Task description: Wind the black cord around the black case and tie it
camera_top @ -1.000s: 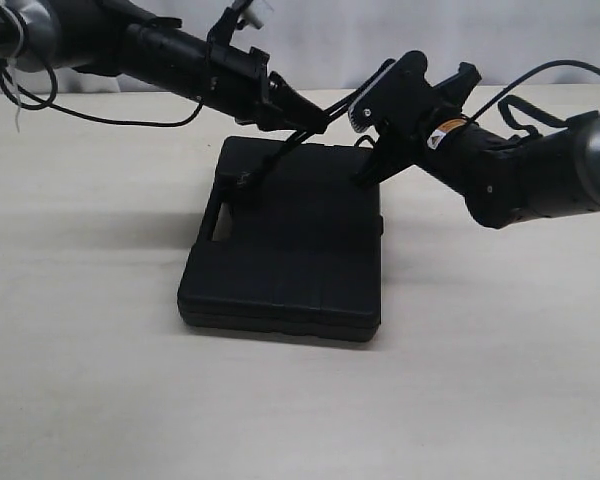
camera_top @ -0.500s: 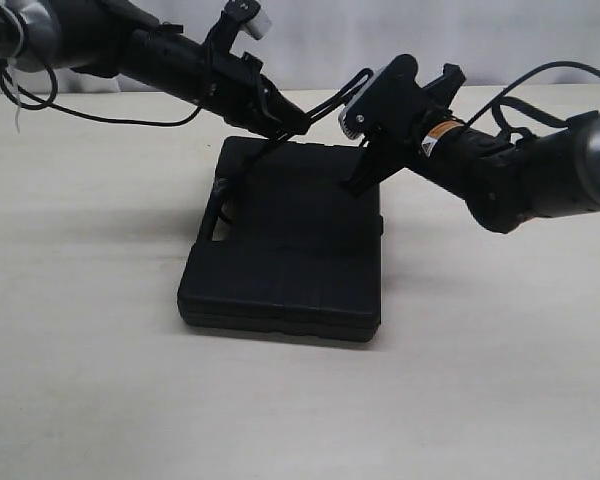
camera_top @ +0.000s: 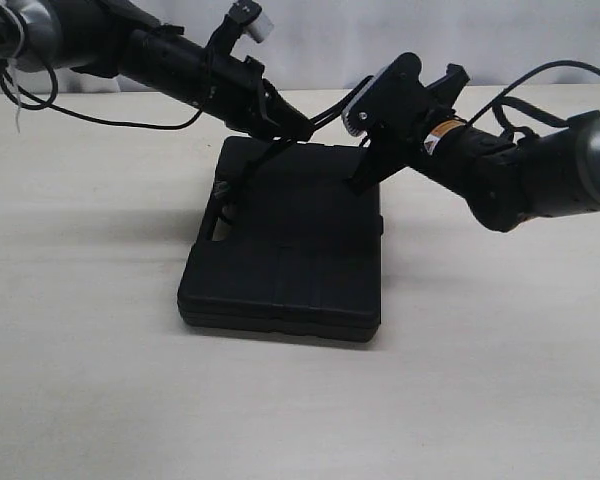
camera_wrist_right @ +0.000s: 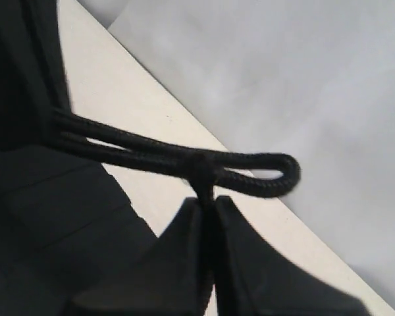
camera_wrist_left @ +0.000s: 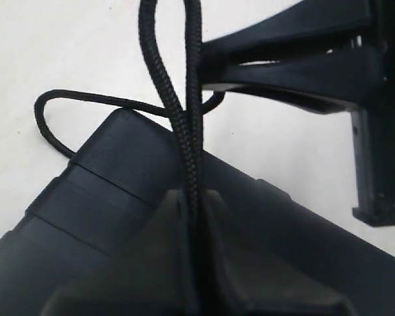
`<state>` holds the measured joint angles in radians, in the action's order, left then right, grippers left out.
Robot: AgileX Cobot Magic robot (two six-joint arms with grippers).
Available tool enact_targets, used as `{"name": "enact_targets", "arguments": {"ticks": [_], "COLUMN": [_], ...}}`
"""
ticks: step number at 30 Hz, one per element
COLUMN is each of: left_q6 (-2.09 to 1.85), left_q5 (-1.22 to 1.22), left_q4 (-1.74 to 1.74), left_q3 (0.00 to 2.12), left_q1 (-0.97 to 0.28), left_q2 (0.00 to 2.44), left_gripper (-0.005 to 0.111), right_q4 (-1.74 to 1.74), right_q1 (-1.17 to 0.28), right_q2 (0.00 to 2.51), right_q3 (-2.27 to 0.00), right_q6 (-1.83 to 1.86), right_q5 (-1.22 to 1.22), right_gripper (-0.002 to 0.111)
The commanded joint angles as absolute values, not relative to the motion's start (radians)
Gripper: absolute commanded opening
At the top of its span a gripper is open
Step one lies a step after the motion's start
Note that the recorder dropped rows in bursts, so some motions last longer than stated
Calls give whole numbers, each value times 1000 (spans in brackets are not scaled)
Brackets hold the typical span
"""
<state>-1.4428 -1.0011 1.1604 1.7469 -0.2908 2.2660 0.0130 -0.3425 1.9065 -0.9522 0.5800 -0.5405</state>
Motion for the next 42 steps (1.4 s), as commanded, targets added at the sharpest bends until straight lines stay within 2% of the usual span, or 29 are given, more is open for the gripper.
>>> {"name": "enact_targets", "arguments": {"ticks": [1, 9, 15, 30, 37, 42], "left_q6": [-1443, -1504, -1517, -1546, -1564, -1569], "left_q5": [-1011, -1097, -1096, -1030, -1001, -1005], "left_q4": [1170, 1230, 1204, 1164, 1217, 1200], "left_q3": [1746, 1746, 1746, 1746, 1746, 1746], "left_q1": [-289, -291, -291, -291, -291, -291], "left_q2": [2265, 2265, 2265, 2291, 2292, 2292], "left_gripper": [0, 0, 0, 0, 0, 0], "right_q4": [-144, -127, 90, 152, 375, 405], "right_q1": [-302, -281, -281, -281, -281, -281], "right_q2": [1904, 1904, 1904, 1904, 1906, 1906], "right_q3": [-947, -947, -947, -947, -947, -947], "right_q6": [652, 638, 445, 341, 227, 227], "right_q5": [-554, -549, -567, -619, -595, -595], "right_gripper": [4, 4, 4, 4, 4, 4]}}
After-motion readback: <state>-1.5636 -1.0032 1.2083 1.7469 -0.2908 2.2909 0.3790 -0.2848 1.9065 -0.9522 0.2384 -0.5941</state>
